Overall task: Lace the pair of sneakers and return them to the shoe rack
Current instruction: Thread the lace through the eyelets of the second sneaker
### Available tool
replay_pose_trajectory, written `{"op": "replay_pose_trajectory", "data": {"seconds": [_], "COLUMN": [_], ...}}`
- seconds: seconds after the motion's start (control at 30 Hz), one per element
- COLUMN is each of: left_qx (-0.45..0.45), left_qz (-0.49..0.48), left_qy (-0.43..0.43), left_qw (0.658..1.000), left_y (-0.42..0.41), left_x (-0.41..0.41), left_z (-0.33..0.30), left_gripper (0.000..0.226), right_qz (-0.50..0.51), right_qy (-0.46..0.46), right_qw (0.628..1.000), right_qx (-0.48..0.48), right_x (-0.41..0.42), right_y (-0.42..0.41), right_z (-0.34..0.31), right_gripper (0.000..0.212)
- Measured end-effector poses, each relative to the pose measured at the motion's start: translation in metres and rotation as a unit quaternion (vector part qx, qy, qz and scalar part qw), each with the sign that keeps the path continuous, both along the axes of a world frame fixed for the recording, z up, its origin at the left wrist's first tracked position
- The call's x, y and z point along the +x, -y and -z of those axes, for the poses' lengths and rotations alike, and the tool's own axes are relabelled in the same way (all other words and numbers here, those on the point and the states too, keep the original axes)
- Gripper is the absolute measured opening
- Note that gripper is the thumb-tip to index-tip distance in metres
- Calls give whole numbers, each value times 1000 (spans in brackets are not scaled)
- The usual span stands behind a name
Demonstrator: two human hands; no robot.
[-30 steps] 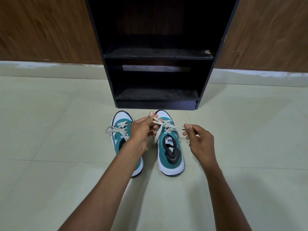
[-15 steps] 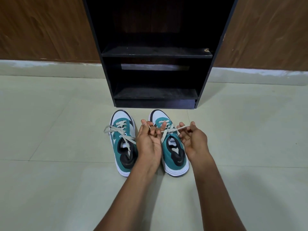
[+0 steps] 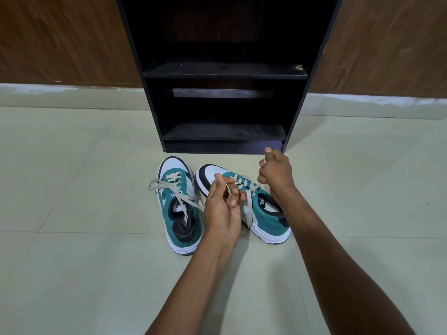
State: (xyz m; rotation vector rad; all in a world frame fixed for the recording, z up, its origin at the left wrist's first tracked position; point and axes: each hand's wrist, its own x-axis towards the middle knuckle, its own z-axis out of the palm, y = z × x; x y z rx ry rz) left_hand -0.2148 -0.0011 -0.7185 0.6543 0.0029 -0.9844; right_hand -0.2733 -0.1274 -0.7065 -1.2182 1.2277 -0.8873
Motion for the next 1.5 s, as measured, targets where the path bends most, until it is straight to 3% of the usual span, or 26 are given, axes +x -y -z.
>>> {"op": "replay_pose_trajectory", "data": {"seconds": [0.17,0.27,0.37,0.43,0.77,1.07,1.27,1.5], "left_qx": [6,2,-8,-7,4,22,36,72], "left_qz": [9,-9,-6,10,8,-2,1,26], "left_qy": [21,14,10,15,-27,-45,-55,-23], "left_qw": [1000,1000,1000,1000,1000,999,998,997], "left_y": [-8,-9,-9,-10,-11,-18,-20,-16], "left_x": [4,6,8,6,-11,-13,-11,-7], "left_z": [7,9,7,6,-3,-1,-1,-3], "left_gripper": [33,30,31,33,34,35,34,29], "right_qz": [-63,-63,-106,-148,-150,-153,-135,-81], "right_qy": [-38,67,220,248,135,82,57,87], "right_qw": [994,995,949,929,974,984,989,992], "right_qx": [-83,36,199,231,105,42,17,39], "right_x": [-2,-2,-9,-13,-1,1,2,2], "right_y": [-7,-5,0,2,10,9,5,4], "right_z": [-1,-3,-1,4,11,17,19,17], "right_gripper": [36,35,37,40,38,41,42,38]}}
